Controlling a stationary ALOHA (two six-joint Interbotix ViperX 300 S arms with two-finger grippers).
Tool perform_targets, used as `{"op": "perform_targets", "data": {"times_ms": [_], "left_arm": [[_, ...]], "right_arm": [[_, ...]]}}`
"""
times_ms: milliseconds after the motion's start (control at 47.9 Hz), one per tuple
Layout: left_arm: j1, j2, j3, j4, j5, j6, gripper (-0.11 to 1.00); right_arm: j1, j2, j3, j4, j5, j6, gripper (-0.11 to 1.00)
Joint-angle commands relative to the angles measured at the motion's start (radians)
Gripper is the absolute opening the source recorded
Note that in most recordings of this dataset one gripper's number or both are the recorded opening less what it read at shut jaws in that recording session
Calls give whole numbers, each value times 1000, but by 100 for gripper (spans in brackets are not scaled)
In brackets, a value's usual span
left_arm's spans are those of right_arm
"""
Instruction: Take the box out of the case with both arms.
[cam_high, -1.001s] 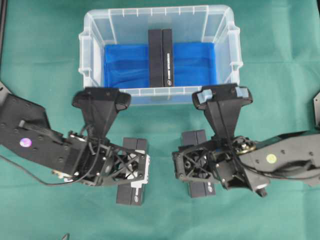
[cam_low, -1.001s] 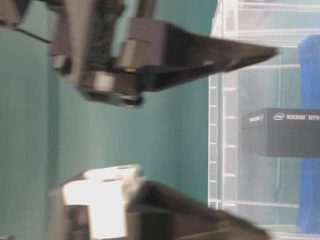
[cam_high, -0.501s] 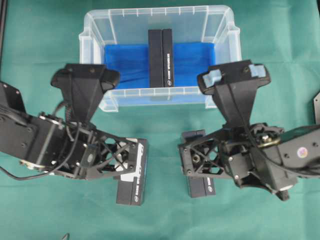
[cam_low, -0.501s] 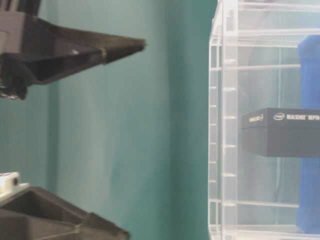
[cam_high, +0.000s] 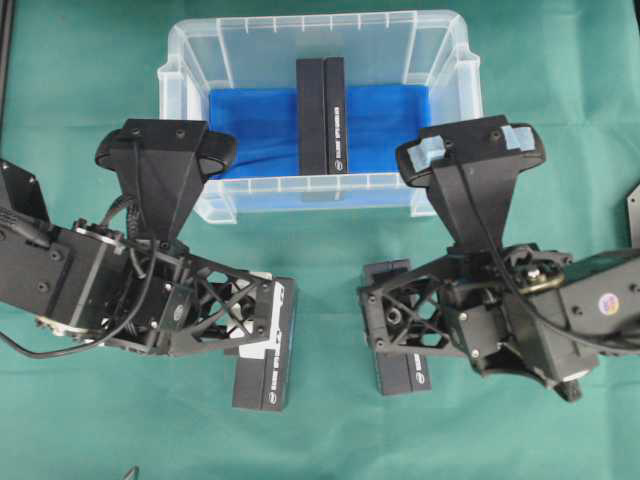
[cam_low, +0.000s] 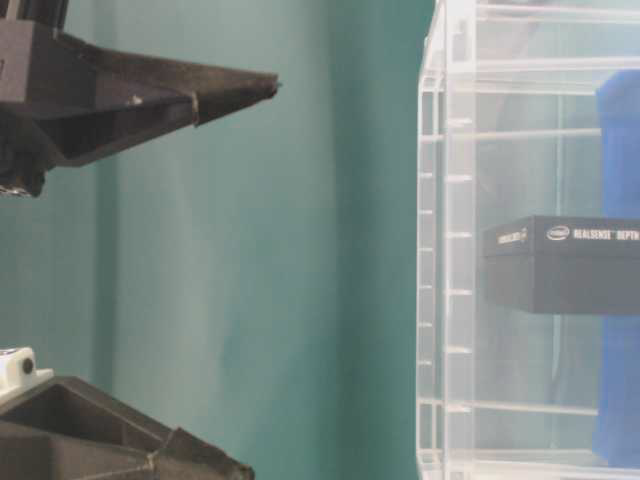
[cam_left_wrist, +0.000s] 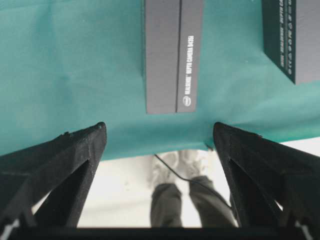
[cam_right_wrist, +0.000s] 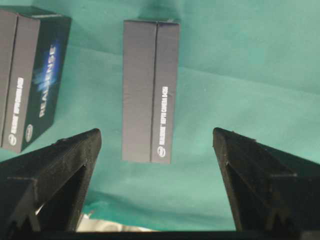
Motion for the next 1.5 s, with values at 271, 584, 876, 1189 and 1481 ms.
{"op": "perform_targets", "data": {"times_ms": [271, 584, 876, 1189, 1481], "left_arm": [[5, -28, -28, 2, 6, 3, 91], [-5, -55, -17, -5, 21, 31, 91], [-49, -166, 95, -11, 71, -15, 91], [-87, -314, 236, -9, 126, -67, 91], [-109, -419, 339, -15, 132, -109, 91]], "right_arm": [[2, -35, -21, 2, -3, -14, 89], [14, -63, 0, 23, 8, -48, 89], [23, -186, 156, 98, 20, -58, 89], [29, -356, 322, 98, 21, -48, 89], [57, -500, 436, 98, 72, 17, 89]]}}
